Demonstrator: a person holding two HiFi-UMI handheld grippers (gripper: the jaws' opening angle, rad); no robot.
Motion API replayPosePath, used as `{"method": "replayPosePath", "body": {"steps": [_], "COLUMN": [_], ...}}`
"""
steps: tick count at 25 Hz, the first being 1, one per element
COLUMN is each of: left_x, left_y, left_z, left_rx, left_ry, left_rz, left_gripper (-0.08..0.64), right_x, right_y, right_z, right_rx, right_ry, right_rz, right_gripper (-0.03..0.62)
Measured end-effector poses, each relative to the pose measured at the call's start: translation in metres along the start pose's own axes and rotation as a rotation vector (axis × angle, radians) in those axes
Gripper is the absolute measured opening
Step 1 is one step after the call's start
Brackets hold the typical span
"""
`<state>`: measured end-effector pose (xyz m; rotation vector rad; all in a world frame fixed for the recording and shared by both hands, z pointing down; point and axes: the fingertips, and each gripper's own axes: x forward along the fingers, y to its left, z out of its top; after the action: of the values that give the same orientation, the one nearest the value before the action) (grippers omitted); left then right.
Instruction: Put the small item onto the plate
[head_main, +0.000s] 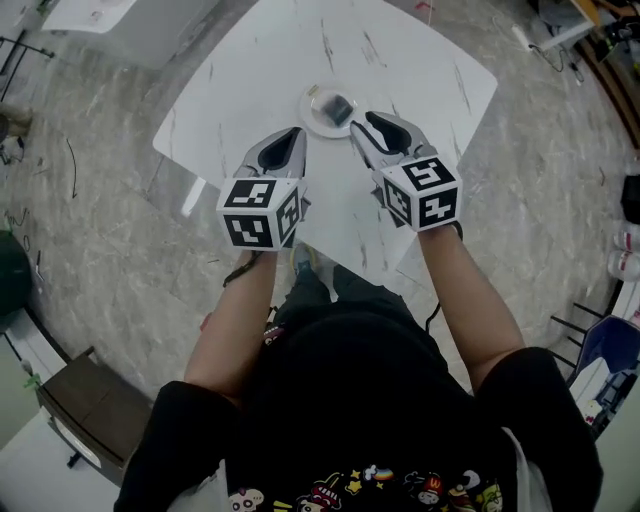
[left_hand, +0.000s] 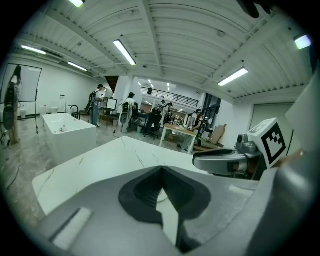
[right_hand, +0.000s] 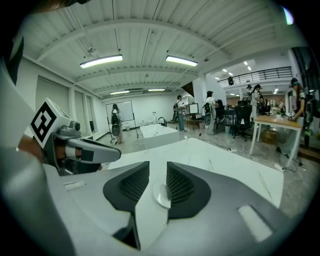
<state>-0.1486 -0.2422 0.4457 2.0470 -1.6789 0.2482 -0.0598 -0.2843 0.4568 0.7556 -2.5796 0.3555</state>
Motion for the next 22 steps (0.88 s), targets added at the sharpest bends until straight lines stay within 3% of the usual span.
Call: {"method": "replayPosePath", "body": {"steps": [5,11,16,22], "left_x": [-0.023,-0.037,-0.048,-0.056], "left_y": [-0.02,-0.034,-0.031,-0.03], "left_z": [0.022,0.031,0.038,0.048], "left_rx": [0.059,0.113,0.12,0.121], "left_ry": [-0.021,-0.032,-0.071,-0.121], "left_rz": [-0.037,-0.069,-0.044,-0.022], "left_gripper": [0.0,0.0,0.0,0.0], "right_x": [-0.052,-0.092,-0.106,-0.108], "right_y": [0.0,0.001,-0.002,-0.002], "right_z": [0.02,0.033,0.039,0.044], "right_rx": [0.04,0.048,0.059,0.052], "right_ry": [-0.096,-0.177,-0.215,-0.232], "right_rz": [-0.1,-0.201,-0.257,-0.271], "right_gripper": [0.018,0.017,0.017,0.017]}}
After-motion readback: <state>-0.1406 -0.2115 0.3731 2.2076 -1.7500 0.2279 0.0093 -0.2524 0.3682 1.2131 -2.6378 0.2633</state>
